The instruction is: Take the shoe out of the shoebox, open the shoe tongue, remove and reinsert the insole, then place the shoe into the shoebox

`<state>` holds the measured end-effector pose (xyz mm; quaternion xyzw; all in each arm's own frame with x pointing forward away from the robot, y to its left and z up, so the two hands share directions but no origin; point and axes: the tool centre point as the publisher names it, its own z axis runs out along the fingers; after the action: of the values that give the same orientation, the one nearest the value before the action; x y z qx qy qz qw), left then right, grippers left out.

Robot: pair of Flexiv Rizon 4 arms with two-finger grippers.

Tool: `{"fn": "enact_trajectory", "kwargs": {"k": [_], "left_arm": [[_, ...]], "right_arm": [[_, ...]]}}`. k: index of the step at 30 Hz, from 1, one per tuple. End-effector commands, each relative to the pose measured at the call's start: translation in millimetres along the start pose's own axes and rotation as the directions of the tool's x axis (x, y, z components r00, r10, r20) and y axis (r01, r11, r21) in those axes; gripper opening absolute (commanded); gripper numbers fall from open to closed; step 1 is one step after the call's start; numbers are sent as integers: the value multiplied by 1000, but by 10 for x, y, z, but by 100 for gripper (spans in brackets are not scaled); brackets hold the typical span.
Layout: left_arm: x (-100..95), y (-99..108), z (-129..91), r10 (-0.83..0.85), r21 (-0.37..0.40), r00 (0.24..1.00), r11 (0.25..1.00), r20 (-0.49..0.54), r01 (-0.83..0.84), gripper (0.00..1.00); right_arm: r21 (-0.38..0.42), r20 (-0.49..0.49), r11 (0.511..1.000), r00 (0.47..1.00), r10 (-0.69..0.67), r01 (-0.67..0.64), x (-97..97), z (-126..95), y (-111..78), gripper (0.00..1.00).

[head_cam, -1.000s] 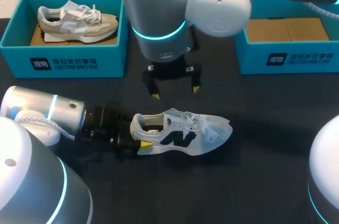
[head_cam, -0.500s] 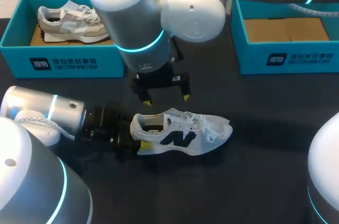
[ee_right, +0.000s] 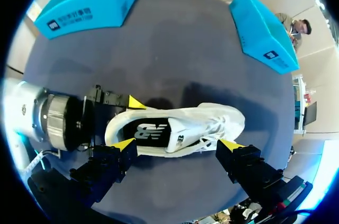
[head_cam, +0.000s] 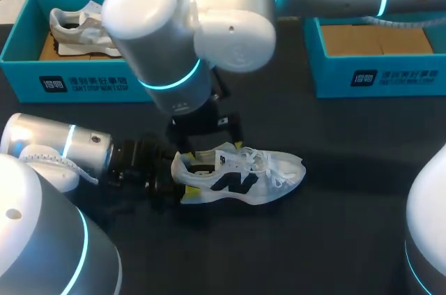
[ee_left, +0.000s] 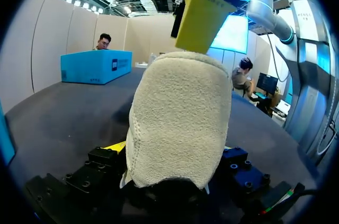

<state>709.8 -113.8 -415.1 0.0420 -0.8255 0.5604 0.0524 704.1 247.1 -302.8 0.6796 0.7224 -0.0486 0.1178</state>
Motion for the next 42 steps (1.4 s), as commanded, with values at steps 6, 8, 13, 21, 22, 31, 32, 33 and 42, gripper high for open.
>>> {"fn": "enact_trajectory", "kwargs": {"k": [6, 8, 13, 21, 22, 31, 32, 33, 42], "left_arm": [[8, 21, 15, 0, -3, 1000, 1000, 0, 0, 0], [8, 21, 15, 0, -3, 1000, 1000, 0, 0, 0], [8, 21, 15, 0, -3, 1000, 1000, 0, 0, 0], [8, 21, 15, 0, -3, 1000, 1000, 0, 0, 0], [8, 21, 15, 0, -3, 1000, 1000, 0, 0, 0], [8, 21, 15, 0, -3, 1000, 1000, 0, 0, 0], [8, 21, 15, 0, -3, 1000, 1000, 0, 0, 0], [8, 21, 15, 0, -3, 1000, 1000, 0, 0, 0], [8, 21, 15, 0, -3, 1000, 1000, 0, 0, 0]], "right_arm": [[3, 45, 992, 991, 127, -127, 132, 265, -57, 100], [5, 57, 992, 990, 129, -130, 125, 317, -55, 100], [20, 91, 988, 984, 151, -153, 92, 460, -66, 100], [34, 141, 981, 973, 185, -191, -15, 572, -60, 100], [34, 152, 979, 969, 193, -200, -41, 572, -61, 100], [38, 221, 963, 942, 254, -268, -388, 519, -121, 100], [41, 229, 960, 938, 262, -278, -428, 512, -133, 100], [42, 233, 958, 935, 267, -284, -463, 500, -142, 100], [43, 248, 946, 920, 302, -322, -682, 350, -175, 91]]}}
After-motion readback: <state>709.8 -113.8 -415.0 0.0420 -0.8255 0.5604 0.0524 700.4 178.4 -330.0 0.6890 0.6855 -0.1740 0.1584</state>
